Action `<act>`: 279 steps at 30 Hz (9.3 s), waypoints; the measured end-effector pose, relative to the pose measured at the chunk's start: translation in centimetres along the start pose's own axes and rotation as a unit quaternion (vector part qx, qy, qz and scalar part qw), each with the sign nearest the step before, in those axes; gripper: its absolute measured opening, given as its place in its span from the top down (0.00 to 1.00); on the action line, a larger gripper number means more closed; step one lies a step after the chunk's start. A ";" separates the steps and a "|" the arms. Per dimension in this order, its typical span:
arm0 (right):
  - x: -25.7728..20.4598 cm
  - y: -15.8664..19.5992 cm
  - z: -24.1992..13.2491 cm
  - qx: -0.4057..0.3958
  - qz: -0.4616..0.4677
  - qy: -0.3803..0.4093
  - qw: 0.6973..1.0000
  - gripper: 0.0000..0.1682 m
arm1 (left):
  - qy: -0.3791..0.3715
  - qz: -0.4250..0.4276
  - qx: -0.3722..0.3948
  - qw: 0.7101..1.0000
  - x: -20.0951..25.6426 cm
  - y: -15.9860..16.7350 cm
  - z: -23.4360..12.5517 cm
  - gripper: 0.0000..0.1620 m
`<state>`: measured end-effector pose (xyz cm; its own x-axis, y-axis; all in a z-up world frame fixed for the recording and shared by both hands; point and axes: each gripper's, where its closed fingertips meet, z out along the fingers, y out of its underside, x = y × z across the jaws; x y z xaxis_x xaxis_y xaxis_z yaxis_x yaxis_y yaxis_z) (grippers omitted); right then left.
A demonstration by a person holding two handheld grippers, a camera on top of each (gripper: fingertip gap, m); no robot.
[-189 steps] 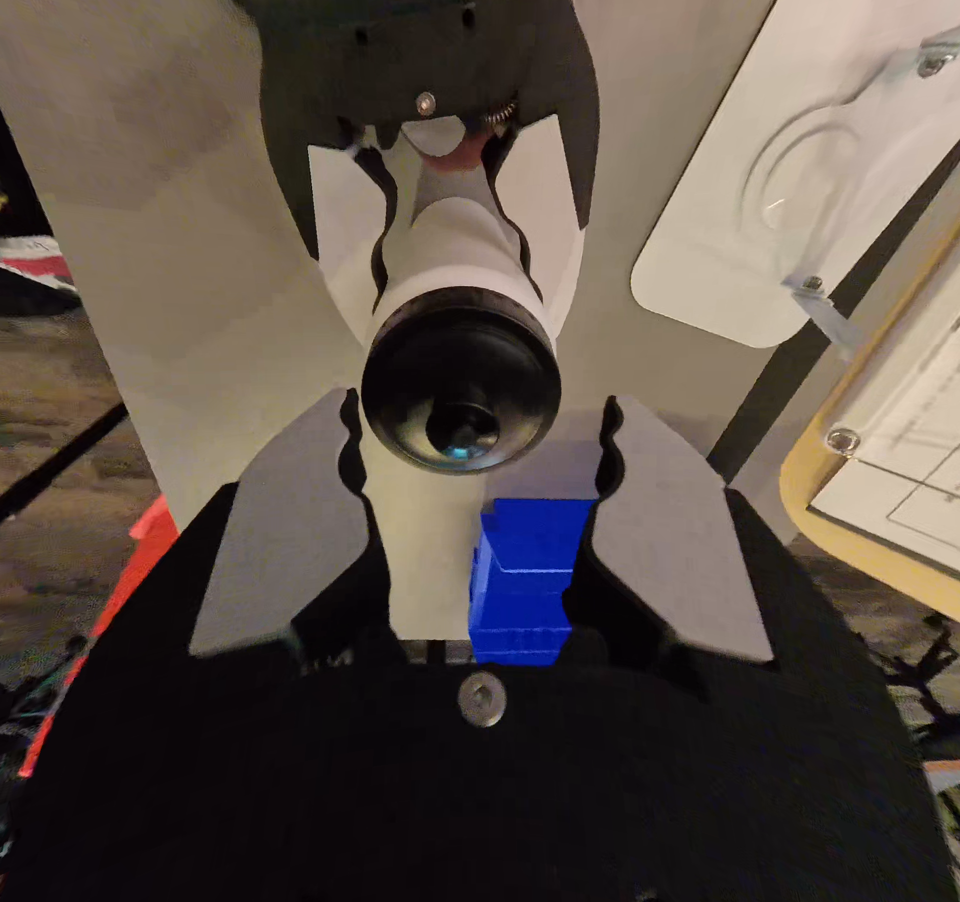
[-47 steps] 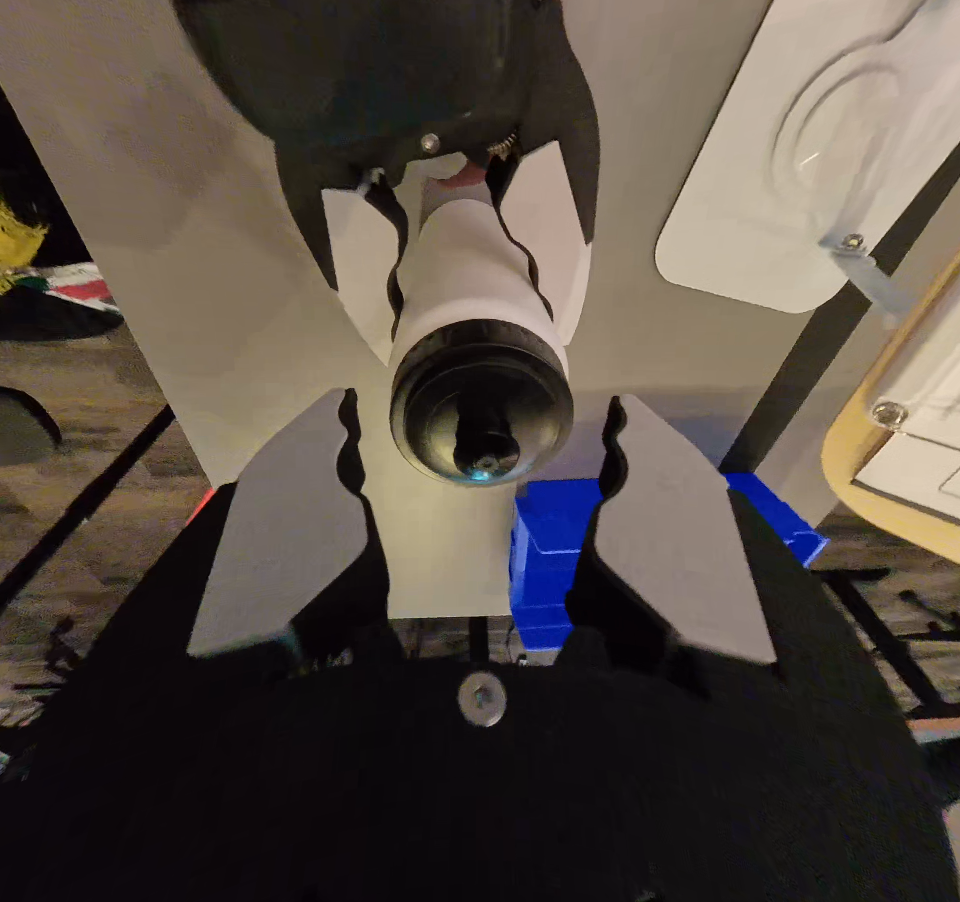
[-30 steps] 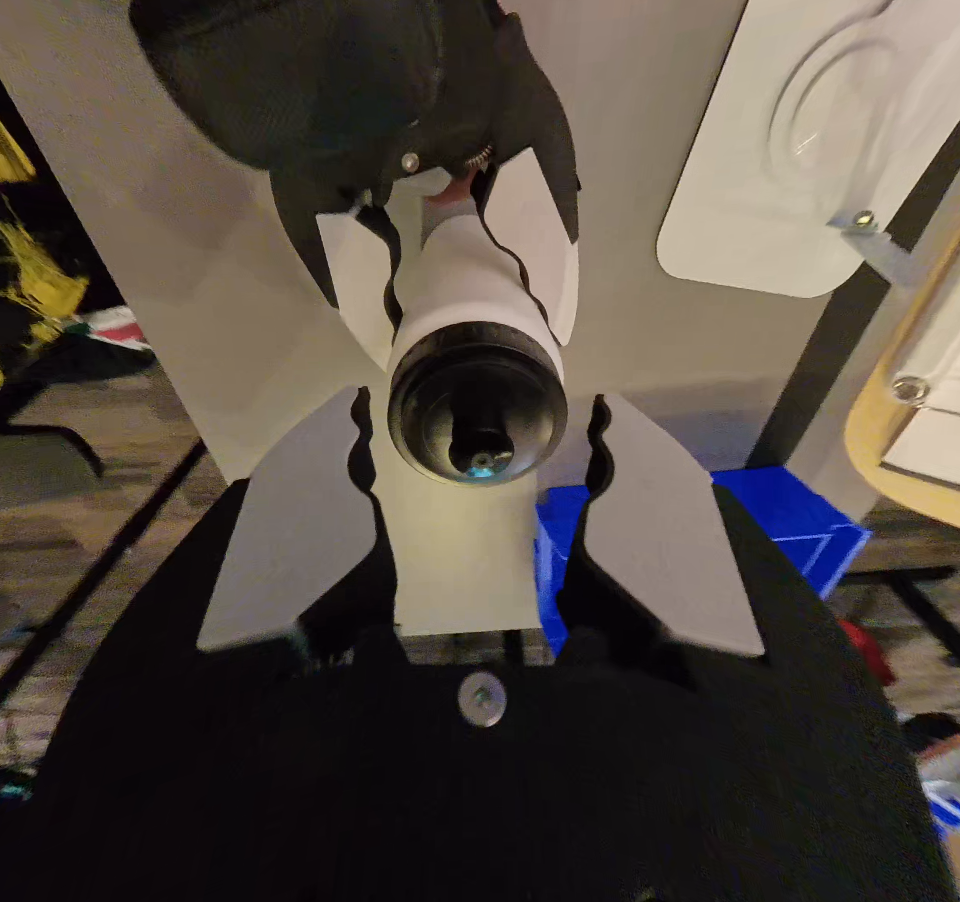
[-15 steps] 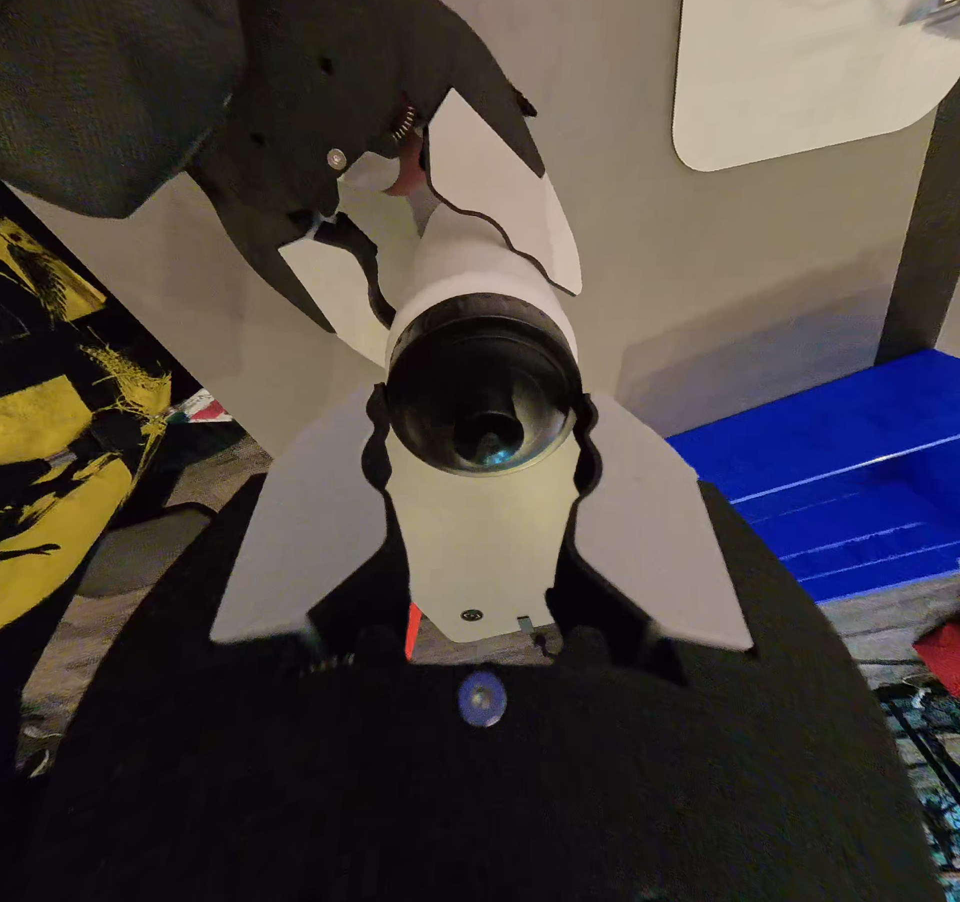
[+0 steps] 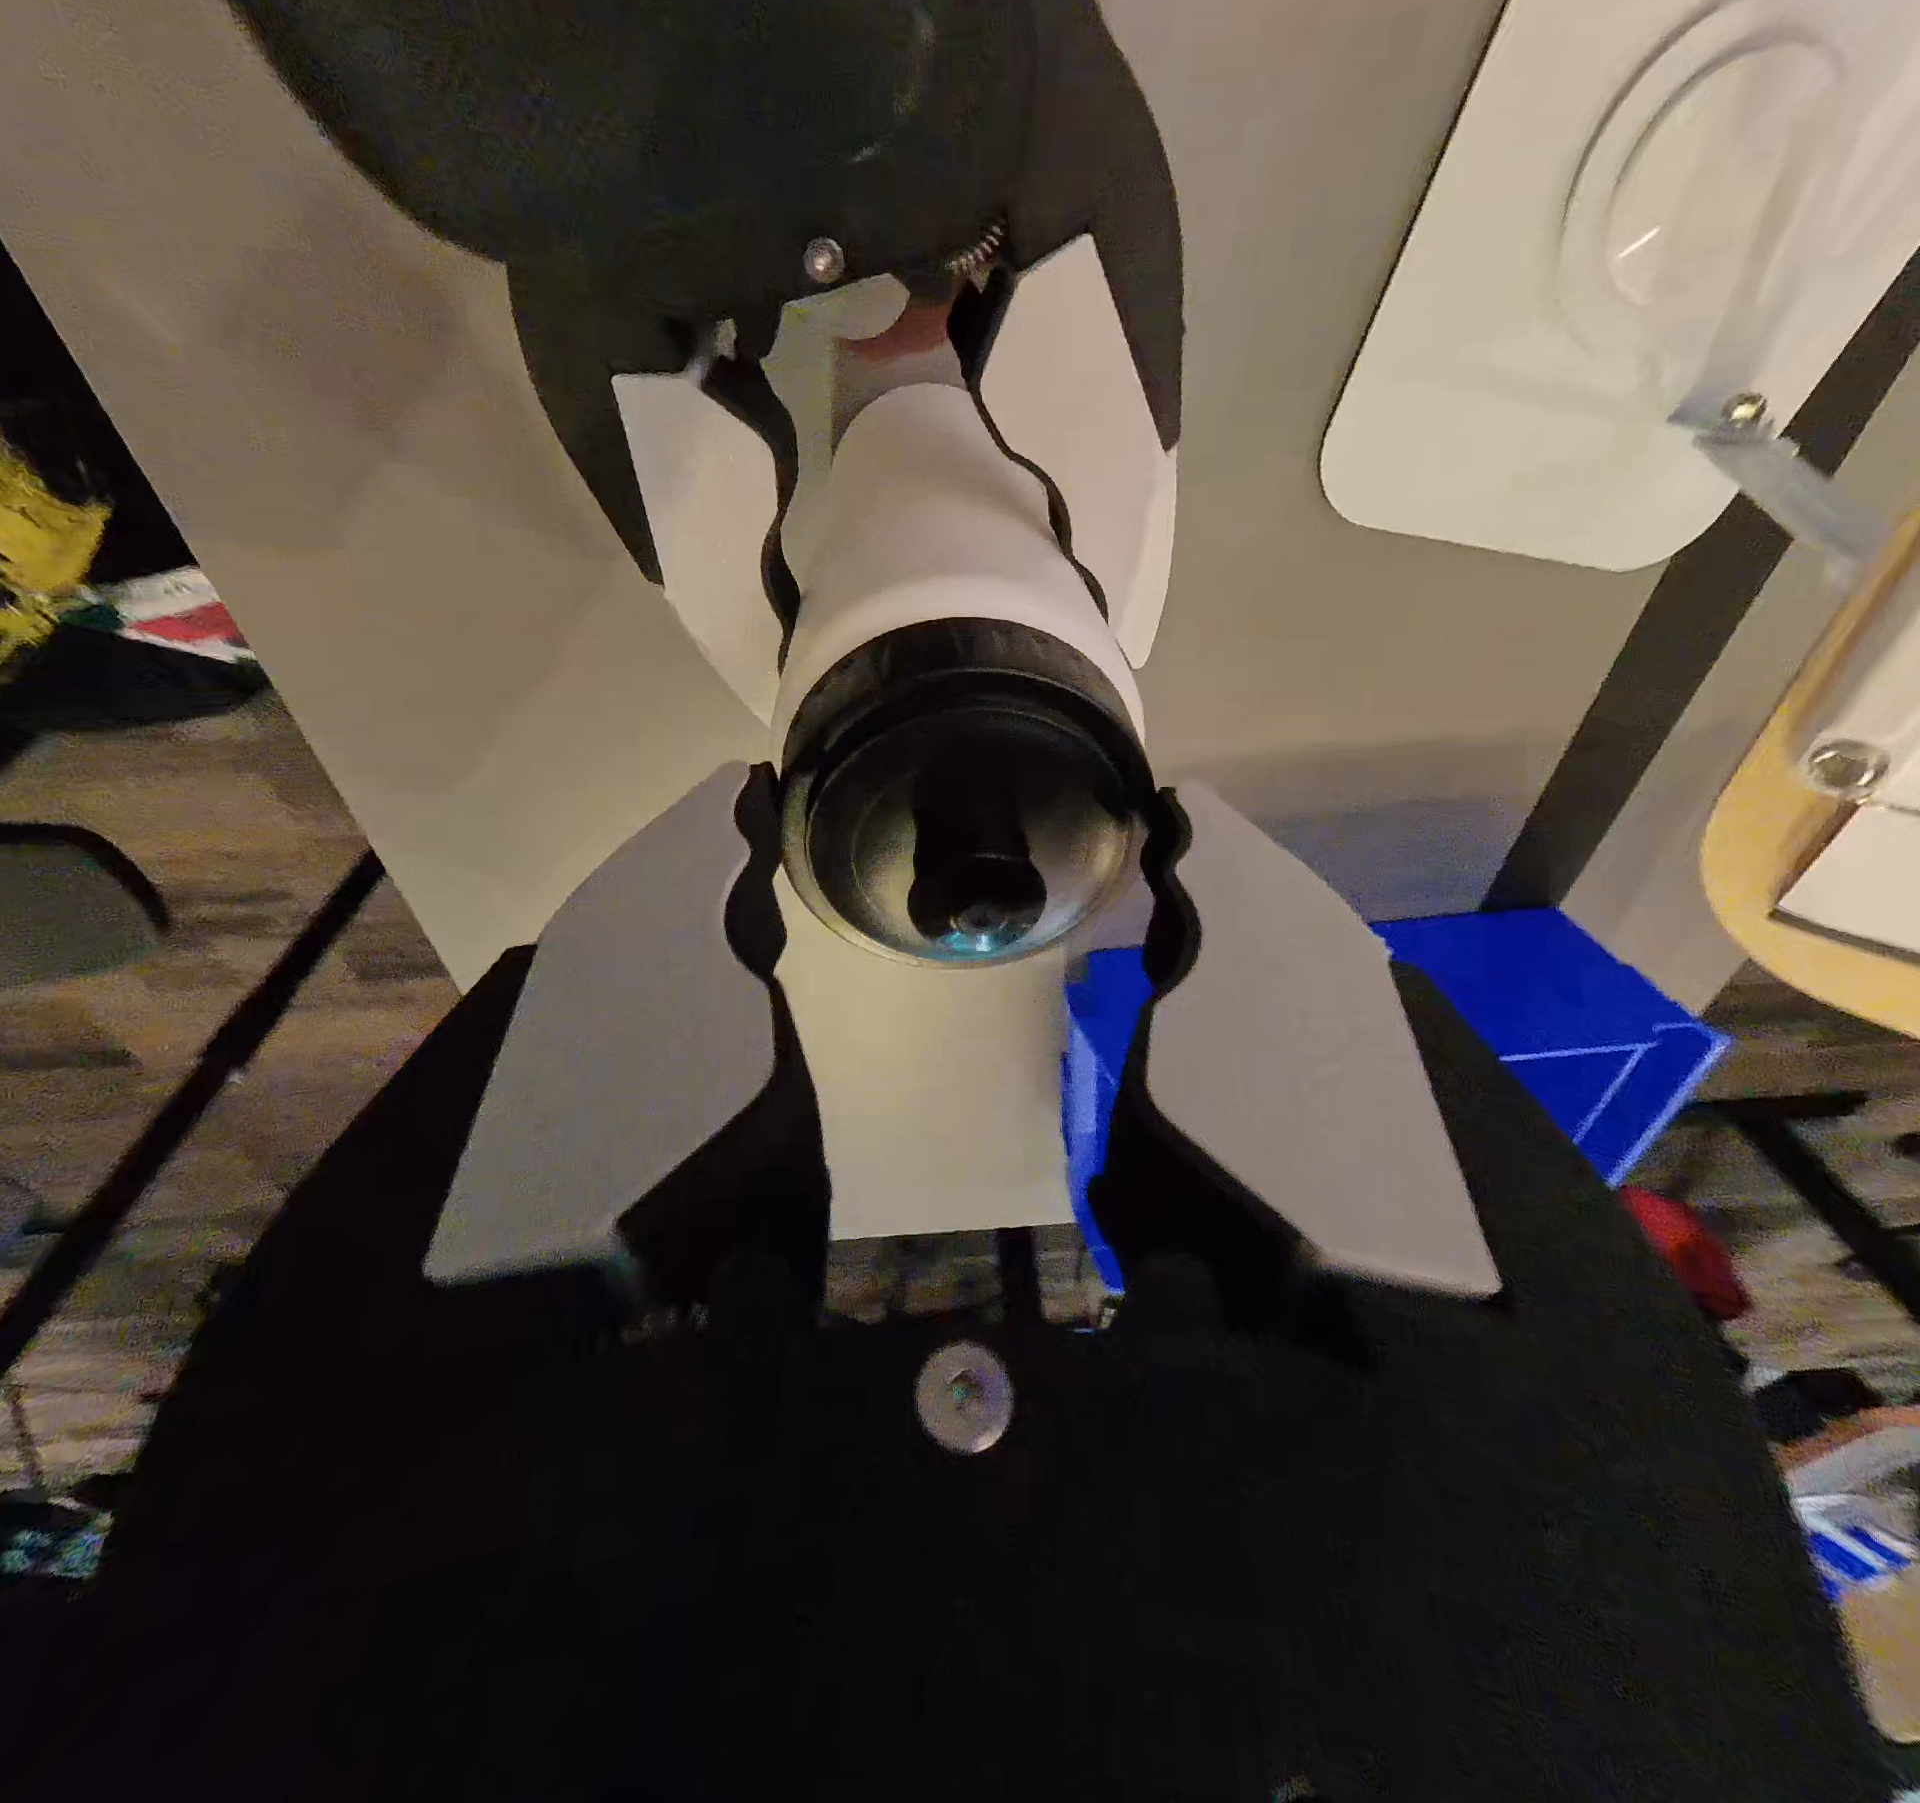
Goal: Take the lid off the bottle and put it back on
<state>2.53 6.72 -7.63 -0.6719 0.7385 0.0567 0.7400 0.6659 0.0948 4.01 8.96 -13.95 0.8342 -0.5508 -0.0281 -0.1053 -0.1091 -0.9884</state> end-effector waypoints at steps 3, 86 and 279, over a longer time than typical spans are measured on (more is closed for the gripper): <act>0.1 0.0 0.0 0.012 0.074 -0.012 0.997 0.59 | -0.003 -0.001 -0.001 1.000 -0.1 0.0 0.1 0.48; 0.1 -0.3 -0.5 0.016 0.159 -0.027 0.987 0.62 | -0.003 0.000 0.004 1.000 0.0 0.0 0.2 0.48; 18.6 26.5 5.2 0.355 0.543 0.080 0.757 0.39 | -0.026 -0.039 -0.016 0.999 -2.2 3.9 1.0 0.80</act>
<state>9.74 38.65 -9.19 0.3910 0.9070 -0.1562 0.6516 -0.3927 -0.6490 2.28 10.57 -17.87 0.8673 -0.4962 0.0394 -0.0565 -0.1768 -0.9826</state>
